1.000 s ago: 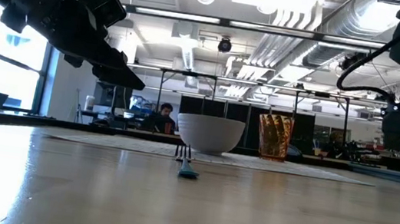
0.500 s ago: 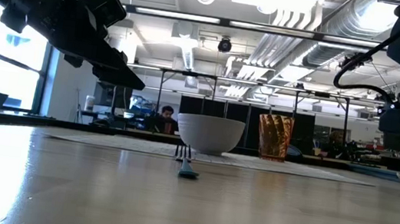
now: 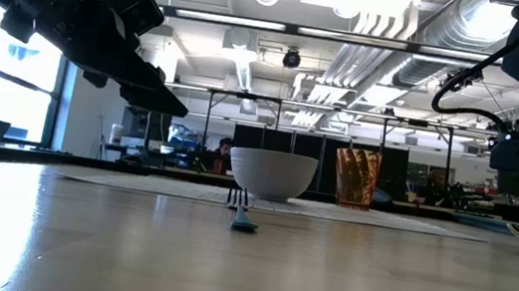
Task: Pick & Place Utensil
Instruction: Put the green spoon into the white bowl on the gray mat
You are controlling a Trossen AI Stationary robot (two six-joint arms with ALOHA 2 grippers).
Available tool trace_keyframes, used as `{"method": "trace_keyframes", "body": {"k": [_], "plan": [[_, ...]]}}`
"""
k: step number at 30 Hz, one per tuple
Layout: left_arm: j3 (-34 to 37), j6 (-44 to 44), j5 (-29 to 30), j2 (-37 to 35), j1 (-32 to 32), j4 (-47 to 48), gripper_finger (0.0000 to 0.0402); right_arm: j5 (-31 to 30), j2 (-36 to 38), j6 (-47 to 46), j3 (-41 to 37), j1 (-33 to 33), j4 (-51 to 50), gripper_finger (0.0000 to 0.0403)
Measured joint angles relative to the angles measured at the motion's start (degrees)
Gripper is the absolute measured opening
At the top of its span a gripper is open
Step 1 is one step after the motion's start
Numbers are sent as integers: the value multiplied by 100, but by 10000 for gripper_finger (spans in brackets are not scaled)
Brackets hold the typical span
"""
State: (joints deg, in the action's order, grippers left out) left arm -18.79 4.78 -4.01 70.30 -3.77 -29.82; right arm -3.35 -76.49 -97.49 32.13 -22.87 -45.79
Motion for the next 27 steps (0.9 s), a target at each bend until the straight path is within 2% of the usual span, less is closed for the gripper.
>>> {"method": "trace_keyframes", "body": {"k": [8, 12, 20, 27], "plan": [[0, 0, 0, 0, 0, 0, 399, 290, 0, 170, 26, 4, 88, 5], [0, 0, 0, 0, -2, 0, 399, 190, -4, 263, 308, 2, 76, 4], [0, 0, 0, -2, -2, 0, 399, -856, -7, 808, 1129, 65, 73, 3], [0, 0, 0, 0, 0, 0, 399, -1389, -81, 1854, 1809, 605, 72, 3]]}}
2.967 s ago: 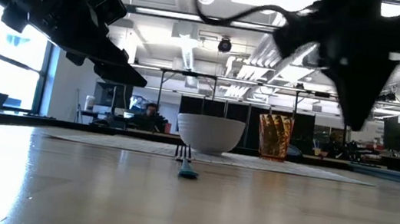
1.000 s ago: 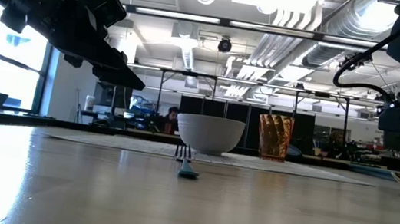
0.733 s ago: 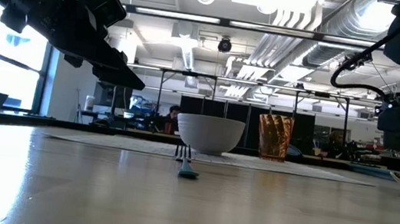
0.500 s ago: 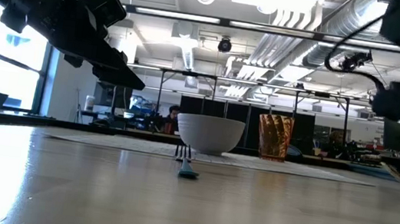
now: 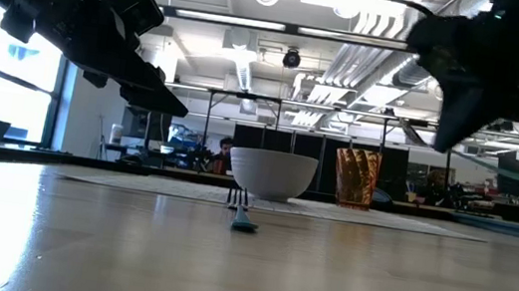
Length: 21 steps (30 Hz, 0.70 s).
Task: Pick & Place Utensil
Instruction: Put the green spoon into the white bowl on the gray mat
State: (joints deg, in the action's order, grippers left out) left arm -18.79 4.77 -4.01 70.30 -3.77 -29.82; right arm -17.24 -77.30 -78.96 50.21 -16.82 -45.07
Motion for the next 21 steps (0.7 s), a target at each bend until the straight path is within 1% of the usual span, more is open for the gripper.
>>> {"method": "trace_keyframes", "body": {"k": [4, 10, 13, 17, 21], "plan": [[0, 0, -1, 0, -1, 0, 399, -212, -354, 887, 606, 447, 7, 3], [0, 0, 0, 0, 0, 0, 399, -199, -1204, 2505, 1840, 1331, 69, 3], [0, 0, 0, 0, 0, 0, 399, 12, -1710, 3160, 2540, 1826, 71, 3], [0, 0, 0, 0, 0, 0, 399, 451, -2482, 4061, 3478, 2423, 60, 3], [0, 0, 0, 0, -2, 0, 399, 788, -3201, 4660, 4339, 2913, -132, 3]]}}
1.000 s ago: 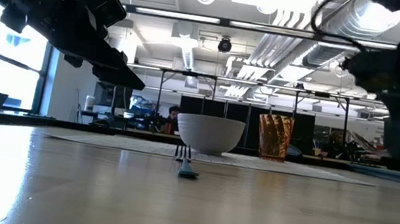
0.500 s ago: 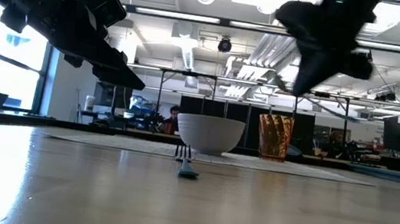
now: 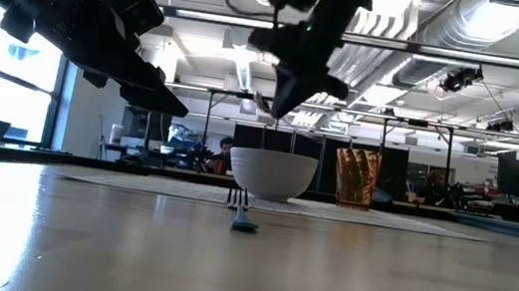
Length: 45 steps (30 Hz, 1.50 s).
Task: Pick & Place Utensil
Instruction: Put the green spoon into the white bowl on the gray mat
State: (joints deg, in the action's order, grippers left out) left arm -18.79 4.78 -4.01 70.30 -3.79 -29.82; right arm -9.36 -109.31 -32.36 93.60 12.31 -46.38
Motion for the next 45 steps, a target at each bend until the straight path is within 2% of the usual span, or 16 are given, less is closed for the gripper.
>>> {"method": "trace_keyframes", "body": {"k": [5, 10, 31, 45], "plan": [[0, 0, 0, 0, 1, 0, 399, 186, -640, 295, 664, 428, -547, 3], [0, -1, 0, -1, 2, 0, 399, 564, -870, 434, 748, 688, -595, 3], [0, -2, 0, -2, 2, 0, 399, 524, -867, 446, 483, 835, -86, 16], [0, 0, 0, 0, 1, 0, 399, 885, -803, 535, 490, 872, -86, 12]]}}
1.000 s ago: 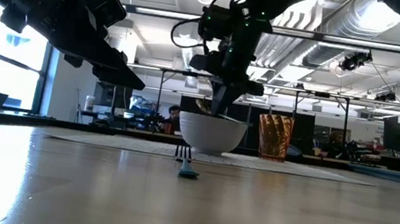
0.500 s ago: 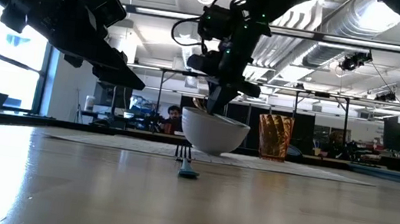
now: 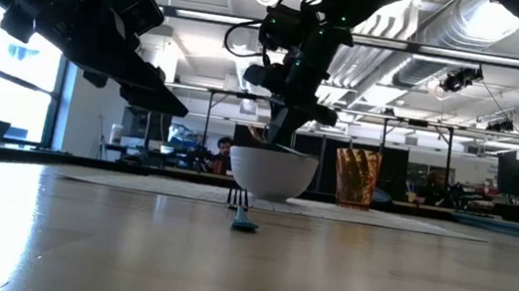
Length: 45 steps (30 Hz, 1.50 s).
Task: Pick & Place Utensil
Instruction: Put the green spoon into the white bowl on the gray mat, then put the blue fork into the white bowl on the gray mat
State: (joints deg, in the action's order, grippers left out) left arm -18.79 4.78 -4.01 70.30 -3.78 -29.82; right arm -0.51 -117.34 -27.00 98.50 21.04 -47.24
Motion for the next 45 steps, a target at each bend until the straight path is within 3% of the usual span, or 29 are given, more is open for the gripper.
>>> {"method": "trace_keyframes", "body": {"k": [11, 27, 33, 38, 45], "plan": [[0, -1, 0, -1, -1, 0, 399, -575, 0, -11, 0, 0, 50, 31], [0, 0, 0, -1, 1, 0, 399, -707, 110, 39, 2, -116, 205, 33], [0, 0, 0, -2, 1, 2, 399, -892, 238, -135, 11, -812, 49, 17], [0, 0, 0, -1, 0, 2, 399, -1120, 186, -529, 11, -1781, 57, 6], [0, -2, -2, -2, -1, 19, 399, -1865, 8, -697, 9, -3015, 319, 18]]}}
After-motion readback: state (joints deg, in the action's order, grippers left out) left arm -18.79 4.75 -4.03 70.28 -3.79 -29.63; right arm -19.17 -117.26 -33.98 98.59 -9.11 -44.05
